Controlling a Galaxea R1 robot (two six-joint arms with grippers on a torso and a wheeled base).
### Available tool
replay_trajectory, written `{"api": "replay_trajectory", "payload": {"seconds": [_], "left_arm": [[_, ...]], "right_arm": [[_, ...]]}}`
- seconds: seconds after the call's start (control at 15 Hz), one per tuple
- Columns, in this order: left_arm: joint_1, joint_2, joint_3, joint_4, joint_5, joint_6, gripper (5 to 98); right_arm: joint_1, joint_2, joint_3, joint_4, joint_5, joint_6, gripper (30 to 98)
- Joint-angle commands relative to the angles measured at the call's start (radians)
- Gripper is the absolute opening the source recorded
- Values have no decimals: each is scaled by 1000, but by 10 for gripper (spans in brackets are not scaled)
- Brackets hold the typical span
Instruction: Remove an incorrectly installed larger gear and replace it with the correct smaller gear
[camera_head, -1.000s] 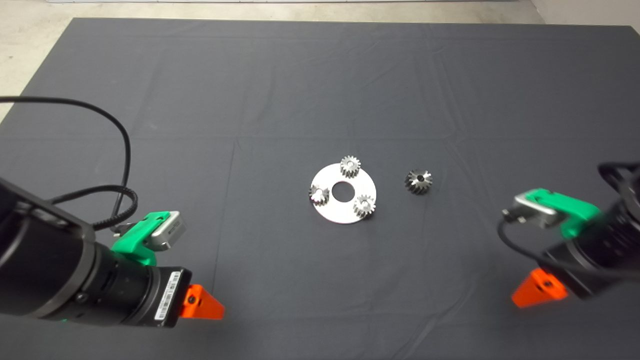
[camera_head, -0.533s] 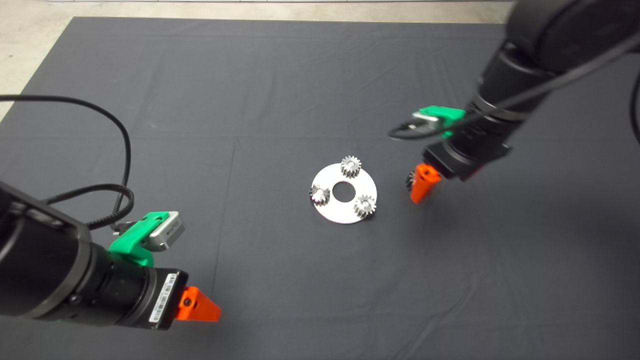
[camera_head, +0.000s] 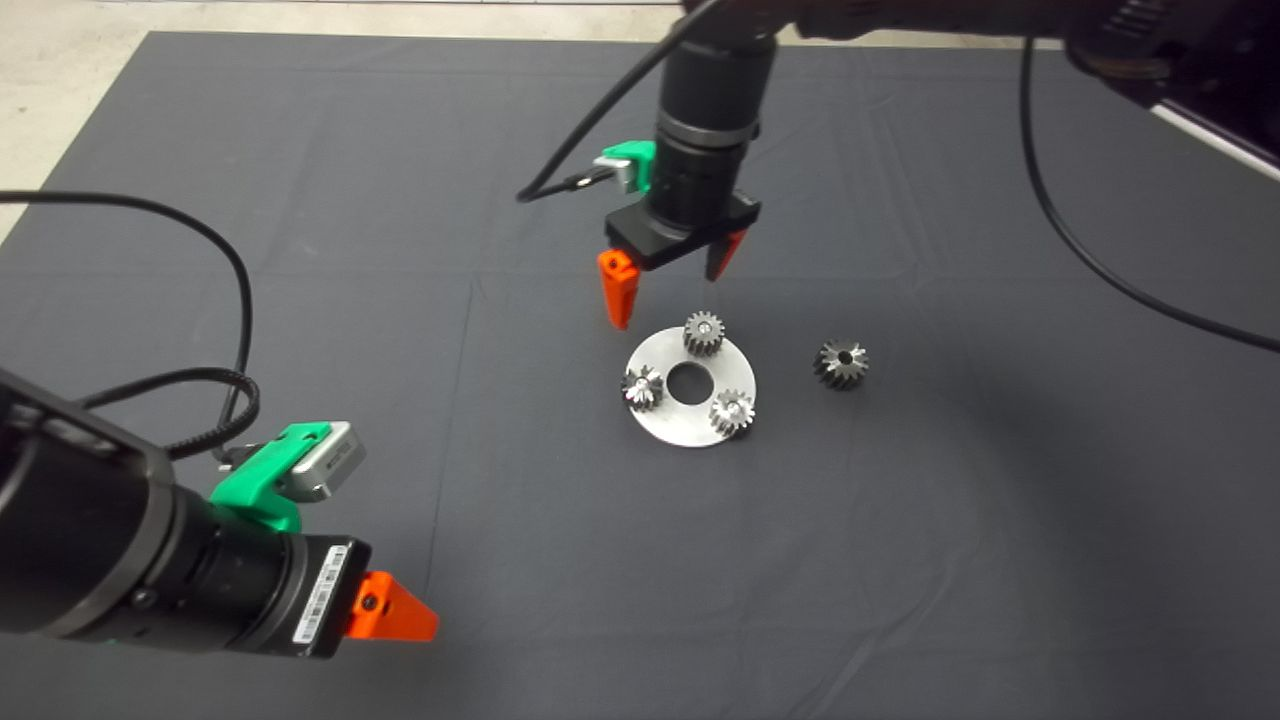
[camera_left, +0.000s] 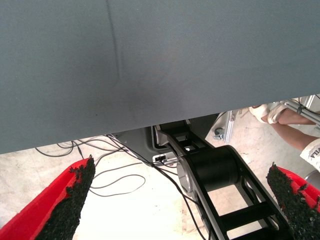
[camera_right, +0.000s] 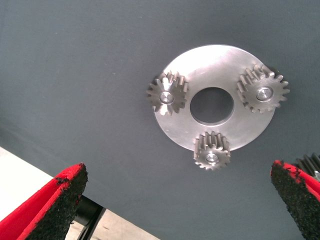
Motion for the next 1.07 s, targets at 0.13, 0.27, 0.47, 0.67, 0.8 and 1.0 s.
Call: {"api": "replay_trajectory", "payload": {"seconds": [0.13, 0.27, 0.47, 0.67, 0.8, 1.0], "left_arm": [[-11, 7, 13, -15, -2, 3, 883], [-11, 9, 13, -15, -4, 3, 883], [-11, 4, 13, -15, -2, 3, 883], [-11, 10, 12, -16, 1, 6, 883], [-11, 0, 10, -15, 4, 9, 883], [-11, -4, 12, -15, 13, 33, 883]], "right_arm": [[15, -132, 176, -29, -123, -31, 970], [15, -45, 165, -43, -126, -31, 970], [14, -153, 307, -47, -126, -20, 970], [17, -74, 191, -47, -124, -25, 970], [22, -69, 207, -46, -125, -23, 970], [12, -17, 123, -58, -65, -31, 970]]}}
